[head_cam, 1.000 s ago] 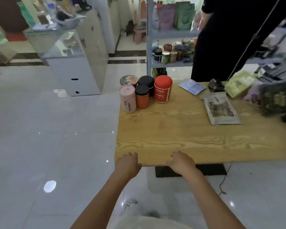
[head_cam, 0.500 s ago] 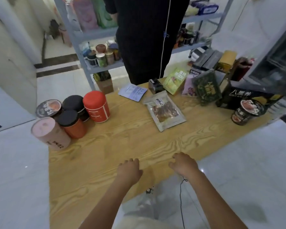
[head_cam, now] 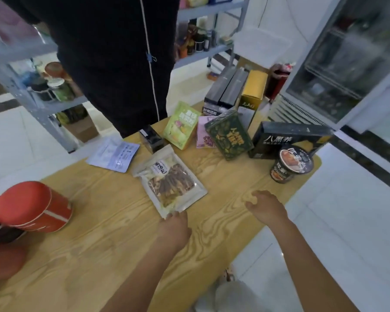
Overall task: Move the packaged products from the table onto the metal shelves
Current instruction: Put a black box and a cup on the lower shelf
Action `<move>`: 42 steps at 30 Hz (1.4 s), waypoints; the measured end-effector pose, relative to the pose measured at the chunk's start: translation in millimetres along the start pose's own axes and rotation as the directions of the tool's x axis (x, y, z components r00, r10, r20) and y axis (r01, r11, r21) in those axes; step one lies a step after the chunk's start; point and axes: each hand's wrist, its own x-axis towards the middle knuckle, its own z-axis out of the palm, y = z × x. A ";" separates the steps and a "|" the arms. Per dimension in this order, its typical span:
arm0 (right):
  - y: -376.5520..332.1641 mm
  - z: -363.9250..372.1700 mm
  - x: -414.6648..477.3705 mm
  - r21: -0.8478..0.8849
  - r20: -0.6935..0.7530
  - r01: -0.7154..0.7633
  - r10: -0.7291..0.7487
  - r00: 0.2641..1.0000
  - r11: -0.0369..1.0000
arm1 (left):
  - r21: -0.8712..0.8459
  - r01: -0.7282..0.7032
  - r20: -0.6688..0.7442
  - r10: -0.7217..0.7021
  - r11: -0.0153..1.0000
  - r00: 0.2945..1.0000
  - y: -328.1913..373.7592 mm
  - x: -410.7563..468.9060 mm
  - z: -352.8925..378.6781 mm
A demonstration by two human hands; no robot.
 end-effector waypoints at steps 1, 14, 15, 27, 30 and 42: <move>12.7 -6.3 9.1 0.033 -0.012 -0.027 0.027 1.000 0.999 | 0.013 -0.004 0.008 0.003 1.000 1.000 8.2 10.0 -4.1; 174.6 -128.1 156.5 0.185 -0.503 0.038 0.062 0.862 0.982 | -0.125 -0.065 -0.198 0.039 0.990 0.979 250.5 139.9 -72.8; 181.4 -136.4 167.6 0.169 -0.517 0.074 0.025 0.856 0.983 | -0.147 -0.085 -0.221 0.051 0.985 0.974 270.8 147.9 -79.0; 186.0 -145.0 254.1 -0.316 -0.296 0.465 -0.552 0.780 0.827 | -0.034 0.011 -0.289 -0.020 0.999 0.957 364.1 197.7 -92.3; 183.8 -147.7 258.9 -0.335 -0.310 0.455 -0.552 0.774 0.825 | -0.025 0.058 -0.278 -0.063 0.998 0.958 357.2 193.4 -95.7; 171.7 -148.5 264.8 -0.333 -0.314 0.427 -0.525 0.791 0.841 | -0.057 0.296 -0.319 -0.299 0.953 0.899 328.2 180.2 -59.1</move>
